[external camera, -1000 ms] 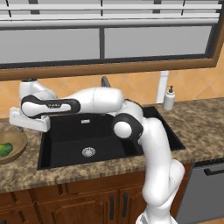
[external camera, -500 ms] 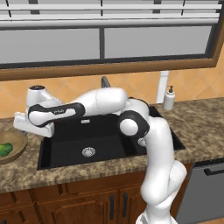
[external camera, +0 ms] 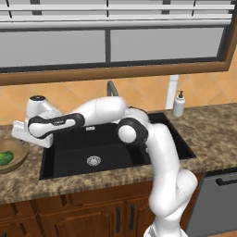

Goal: Pick the broccoli from the sink and place it in the bowl. Then pick the bowl and place it in the microwave. Then close the microwave door and press the start button.

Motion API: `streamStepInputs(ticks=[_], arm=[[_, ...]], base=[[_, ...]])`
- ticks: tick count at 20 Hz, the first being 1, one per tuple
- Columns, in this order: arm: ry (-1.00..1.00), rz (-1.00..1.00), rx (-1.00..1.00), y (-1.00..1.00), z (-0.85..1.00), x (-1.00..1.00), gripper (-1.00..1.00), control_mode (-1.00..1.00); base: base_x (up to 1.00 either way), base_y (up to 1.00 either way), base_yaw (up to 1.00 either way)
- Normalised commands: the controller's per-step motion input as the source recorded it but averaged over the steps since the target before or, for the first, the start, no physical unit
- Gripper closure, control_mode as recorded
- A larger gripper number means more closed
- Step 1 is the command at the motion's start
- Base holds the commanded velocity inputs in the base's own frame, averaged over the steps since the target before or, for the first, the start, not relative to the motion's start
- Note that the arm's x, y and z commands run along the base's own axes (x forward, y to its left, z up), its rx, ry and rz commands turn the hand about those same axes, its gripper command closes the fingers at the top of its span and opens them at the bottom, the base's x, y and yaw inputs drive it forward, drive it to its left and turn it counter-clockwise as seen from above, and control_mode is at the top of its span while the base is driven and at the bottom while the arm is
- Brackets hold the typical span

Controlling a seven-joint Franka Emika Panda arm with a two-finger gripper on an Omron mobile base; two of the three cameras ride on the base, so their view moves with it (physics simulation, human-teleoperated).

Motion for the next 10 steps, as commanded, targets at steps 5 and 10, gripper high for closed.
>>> streamStepInputs(ticks=[5, 10], arm=[[0.00, 0.00, -0.05, 0.30, -0.15, 0.14, -1.00, -1.00], [0.02, 0.01, -0.01, 0.06, -0.35, 0.03, -1.00, -1.00]], base=[[0.00, 0.00, 0.00], [0.00, 0.00, 0.00]])
